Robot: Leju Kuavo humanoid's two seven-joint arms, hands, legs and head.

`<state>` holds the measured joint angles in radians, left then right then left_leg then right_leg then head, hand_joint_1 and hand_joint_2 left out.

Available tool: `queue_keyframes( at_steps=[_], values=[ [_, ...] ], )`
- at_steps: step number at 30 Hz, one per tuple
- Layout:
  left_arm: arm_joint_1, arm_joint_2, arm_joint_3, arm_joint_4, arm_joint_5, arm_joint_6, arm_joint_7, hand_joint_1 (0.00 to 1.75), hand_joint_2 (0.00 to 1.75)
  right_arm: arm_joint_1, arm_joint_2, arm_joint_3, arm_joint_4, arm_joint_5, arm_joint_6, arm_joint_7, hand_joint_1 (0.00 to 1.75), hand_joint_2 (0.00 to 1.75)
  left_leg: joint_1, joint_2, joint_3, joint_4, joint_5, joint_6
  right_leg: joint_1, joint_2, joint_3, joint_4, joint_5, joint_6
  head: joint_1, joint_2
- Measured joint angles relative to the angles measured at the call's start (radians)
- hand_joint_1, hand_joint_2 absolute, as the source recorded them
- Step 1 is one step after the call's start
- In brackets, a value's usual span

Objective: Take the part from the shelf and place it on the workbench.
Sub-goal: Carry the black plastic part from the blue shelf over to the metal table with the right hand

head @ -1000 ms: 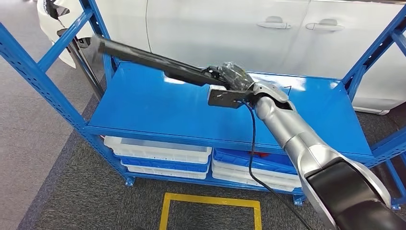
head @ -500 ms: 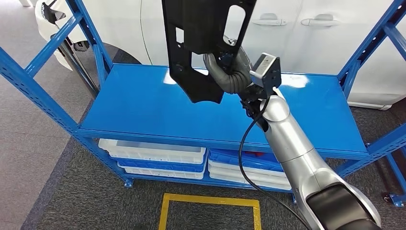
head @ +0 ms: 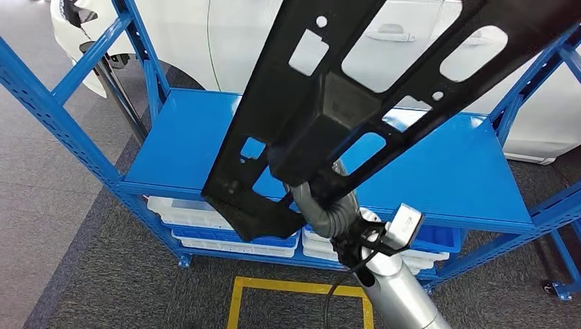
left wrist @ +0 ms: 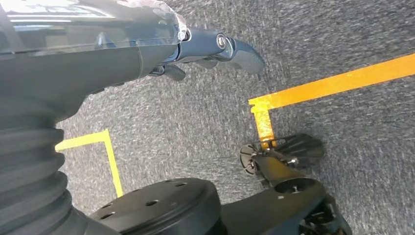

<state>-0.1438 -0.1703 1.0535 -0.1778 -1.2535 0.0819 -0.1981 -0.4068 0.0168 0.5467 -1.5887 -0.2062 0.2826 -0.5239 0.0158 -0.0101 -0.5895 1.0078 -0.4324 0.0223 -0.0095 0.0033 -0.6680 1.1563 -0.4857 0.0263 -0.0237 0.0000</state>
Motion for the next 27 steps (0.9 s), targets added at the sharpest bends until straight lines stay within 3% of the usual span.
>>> queue_keyframes(
  at_steps=[2,3,7,8,10,12,13,19,21,22,24,25,27],
  values=[
    [0.002,-0.001,0.002,0.0,-0.003,0.002,-0.001,0.0,1.75,0.029,0.004,0.008,-0.044,0.019,-0.018,-0.003,1.75,1.75,-0.003,-0.001,-0.001,0.005,-0.004,-0.008,0.003,0.0,0.059,-0.115,0.039,-0.008,0.0,0.0],
    [0.003,-0.001,0.002,0.0,-0.007,0.003,-0.002,0.0,1.75,0.04,0.006,0.01,-0.066,0.026,-0.026,-0.004,1.75,1.75,-0.005,-0.001,-0.001,0.006,-0.006,-0.013,0.005,0.001,0.07,-0.139,0.043,-0.012,0.0,0.0],
    [0.005,-0.001,0.001,0.0,-0.028,0.011,0.001,0.0,1.75,0.075,0.007,0.011,-0.136,0.049,-0.044,-0.002,1.75,1.75,-0.004,0.0,-0.003,0.021,-0.023,-0.035,0.003,0.002,0.074,-0.15,0.048,-0.034,0.0,0.0],
    [0.005,-0.001,0.0,0.0,-0.034,0.013,0.003,0.0,1.75,0.083,0.008,0.011,-0.15,0.055,-0.044,-0.002,1.75,1.75,-0.003,0.001,-0.018,0.058,-0.048,-0.039,0.0,0.0,0.076,-0.154,0.05,-0.04,0.0,0.0],
    [0.004,-0.001,-0.002,0.0,-0.042,0.013,0.007,0.0,1.75,0.099,0.007,0.011,-0.168,0.064,-0.044,-0.001,1.75,1.75,-0.001,0.003,-0.071,0.181,-0.117,-0.046,0.0,-0.002,0.076,-0.155,0.051,-0.044,0.0,0.0],
    [0.003,-0.001,-0.004,0.0,-0.046,0.013,0.008,0.0,1.75,0.112,0.007,0.01,-0.176,0.07,-0.044,-0.001,1.75,1.75,-0.001,0.003,-0.114,0.282,-0.16,-0.05,0.001,-0.003,0.075,-0.155,0.051,-0.045,0.0,0.0],
    [0.003,-0.001,-0.005,0.0,-0.047,0.013,0.008,0.0,1.75,0.116,0.007,0.01,-0.177,0.071,-0.044,-0.001,1.75,1.75,-0.001,0.003,-0.124,0.305,-0.167,-0.051,0.001,-0.003,0.075,-0.155,0.051,-0.045,0.0,0.0],
    [0.002,-0.001,-0.006,0.0,-0.048,0.013,0.008,0.0,1.75,0.119,0.007,0.01,-0.178,0.071,-0.044,-0.001,1.75,1.75,-0.001,0.003,-0.128,0.315,-0.167,-0.051,0.001,-0.003,0.075,-0.154,0.051,-0.045,0.0,0.0],
    [0.0,-0.001,-0.009,0.0,-0.052,0.011,0.012,0.0,1.75,0.127,0.007,0.01,-0.183,0.076,-0.044,-0.001,1.75,1.75,-0.001,0.003,-0.096,0.257,-0.128,-0.049,0.001,-0.002,0.076,-0.153,0.05,-0.045,0.0,0.0],
    [-0.002,-0.001,-0.011,0.0,-0.053,0.009,0.016,0.0,1.75,0.131,0.007,0.01,-0.189,0.08,-0.044,-0.001,1.75,1.75,-0.003,0.003,-0.055,0.177,-0.093,-0.043,0.002,0.0,0.076,-0.151,0.05,-0.04,0.0,0.0],
    [-0.003,-0.003,-0.014,0.0,-0.049,0.003,0.023,0.0,1.75,0.143,0.007,0.01,-0.206,0.095,-0.052,0.002,1.75,1.75,-0.003,0.004,0.016,0.031,-0.032,-0.019,0.003,0.002,0.071,-0.137,0.04,-0.021,0.0,0.0],
    [-0.004,-0.004,-0.014,0.0,-0.046,0.0,0.026,0.0,1.75,0.148,0.006,0.01,-0.213,0.101,-0.056,0.004,1.75,1.75,-0.004,0.004,0.035,-0.011,-0.019,-0.007,0.004,0.002,0.058,-0.108,0.021,-0.01,0.0,0.0],
    [-0.004,-0.005,-0.014,0.0,-0.043,-0.001,0.028,0.0,1.75,0.156,0.005,0.01,-0.217,0.108,-0.06,0.008,1.75,1.75,-0.003,0.005,0.033,-0.015,-0.015,0.003,0.002,0.002,0.005,0.009,-0.044,0.002,0.0,0.0]
  ],
)
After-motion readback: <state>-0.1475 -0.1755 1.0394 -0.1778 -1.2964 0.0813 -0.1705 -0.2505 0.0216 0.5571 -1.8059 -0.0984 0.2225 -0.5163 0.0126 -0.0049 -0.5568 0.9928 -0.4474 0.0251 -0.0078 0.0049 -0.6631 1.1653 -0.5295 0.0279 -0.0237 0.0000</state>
